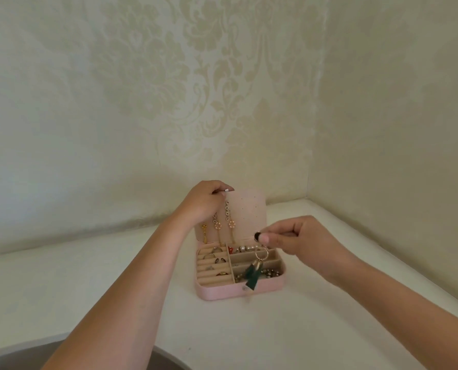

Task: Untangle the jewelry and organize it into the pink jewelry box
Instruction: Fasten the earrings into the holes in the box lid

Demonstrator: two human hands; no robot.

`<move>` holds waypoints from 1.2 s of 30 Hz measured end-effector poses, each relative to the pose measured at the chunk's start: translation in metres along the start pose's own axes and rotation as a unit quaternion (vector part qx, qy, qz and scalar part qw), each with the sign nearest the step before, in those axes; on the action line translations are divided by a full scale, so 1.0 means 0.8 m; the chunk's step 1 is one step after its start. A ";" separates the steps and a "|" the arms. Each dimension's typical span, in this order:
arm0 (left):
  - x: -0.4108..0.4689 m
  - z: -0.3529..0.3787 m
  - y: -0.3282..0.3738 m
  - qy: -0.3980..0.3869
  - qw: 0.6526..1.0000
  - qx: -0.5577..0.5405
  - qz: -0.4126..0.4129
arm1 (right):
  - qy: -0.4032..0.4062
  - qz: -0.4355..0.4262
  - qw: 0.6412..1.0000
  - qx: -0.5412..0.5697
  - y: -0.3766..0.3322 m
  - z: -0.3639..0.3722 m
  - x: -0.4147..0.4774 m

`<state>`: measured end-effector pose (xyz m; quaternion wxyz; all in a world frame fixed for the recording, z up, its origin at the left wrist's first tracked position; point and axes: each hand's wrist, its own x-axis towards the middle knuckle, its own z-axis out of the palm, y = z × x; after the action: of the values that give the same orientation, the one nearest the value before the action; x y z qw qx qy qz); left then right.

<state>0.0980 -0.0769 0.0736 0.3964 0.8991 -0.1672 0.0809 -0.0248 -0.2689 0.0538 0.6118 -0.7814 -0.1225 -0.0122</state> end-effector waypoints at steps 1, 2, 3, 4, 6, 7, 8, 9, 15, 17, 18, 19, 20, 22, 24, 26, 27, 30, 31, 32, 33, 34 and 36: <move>0.001 -0.001 0.001 -0.002 1.000 0.006 -0.001 | 0.001 -0.006 1.000 0.012 -0.006 -0.001 0.006; 0.002 -0.001 0.002 -0.002 1.000 0.012 -0.001 | 0.003 -0.014 1.000 0.018 -0.010 -0.002 0.015; 0.003 0.000 0.002 0.000 1.000 0.016 0.000 | 0.006 -0.022 1.000 0.021 -0.014 -0.002 0.023; 0.003 0.000 0.003 0.000 1.000 0.019 0.003 | 0.009 -0.031 0.999 0.021 -0.017 -0.002 0.031; 0.004 0.002 0.006 -0.004 0.999 0.035 0.012 | 0.024 -0.044 0.999 0.015 -0.018 0.001 0.052; 0.004 0.004 0.007 -0.007 0.999 0.049 0.014 | 0.034 -0.047 0.998 0.008 -0.017 0.002 0.060; 0.004 0.005 0.008 -0.009 0.998 0.062 0.015 | 0.043 -0.048 0.998 0.002 -0.014 0.004 0.070; 0.005 0.005 0.009 -0.010 0.997 0.072 0.014 | 0.050 -0.048 0.998 0.000 -0.011 0.005 0.078; 0.001 0.005 0.016 -0.018 0.997 0.068 0.010 | 0.083 -0.067 0.993 -0.042 0.023 0.009 0.107; 0.001 0.005 0.015 -0.021 0.998 0.066 0.014 | 0.092 -0.087 0.991 -0.041 0.031 0.011 0.110; 0.001 0.004 0.014 -0.024 0.998 0.062 0.016 | 0.096 -0.099 0.990 -0.040 0.034 0.011 0.110; 0.002 0.004 0.014 -0.029 0.998 0.057 0.016 | 0.099 -0.111 0.988 -0.038 0.036 0.011 0.111; 0.002 0.004 0.013 -0.033 0.998 0.053 0.016 | 0.100 -0.122 0.987 -0.037 0.037 0.011 0.112; 0.002 0.003 0.014 -0.039 0.998 0.053 0.016 | 0.099 -0.138 0.985 -0.041 0.040 0.010 0.115; 0.002 0.003 0.016 -0.042 0.997 0.067 0.017 | 0.091 -0.142 0.985 -0.044 0.042 0.009 0.119; 0.001 0.003 0.016 -0.044 0.996 0.075 0.016 | 0.087 -0.147 0.984 -0.050 0.043 0.008 0.122; 0.001 0.003 0.016 -0.046 0.996 0.075 0.015 | 0.086 -0.153 0.983 -0.059 0.044 0.008 0.123; 0.001 0.003 0.017 -0.049 0.995 0.083 0.011 | 0.092 -0.179 0.974 -0.100 0.045 0.008 0.127; 0.000 0.004 0.017 -0.048 0.995 0.085 0.010 | 0.095 -0.183 0.973 -0.107 0.045 0.008 0.127; 0.000 0.004 0.017 -0.046 0.995 0.085 0.009 | 0.097 -0.184 0.972 -0.111 0.045 0.009 0.128; -0.001 0.005 0.017 -0.042 0.995 0.086 0.010 | 0.099 -0.181 0.972 -0.111 0.044 0.009 0.129; -0.001 0.006 0.016 -0.037 0.995 0.089 0.010 | 0.100 -0.174 0.974 -0.107 0.043 0.009 0.130; -0.002 0.008 0.016 -0.028 0.995 0.097 0.012 | 0.105 -0.156 0.977 -0.099 0.041 0.009 0.130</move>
<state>0.0918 -0.0897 0.0777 0.3012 0.9333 -0.1798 0.0764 0.0816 -0.2508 0.0382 0.5318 -0.8034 -0.1763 -0.2015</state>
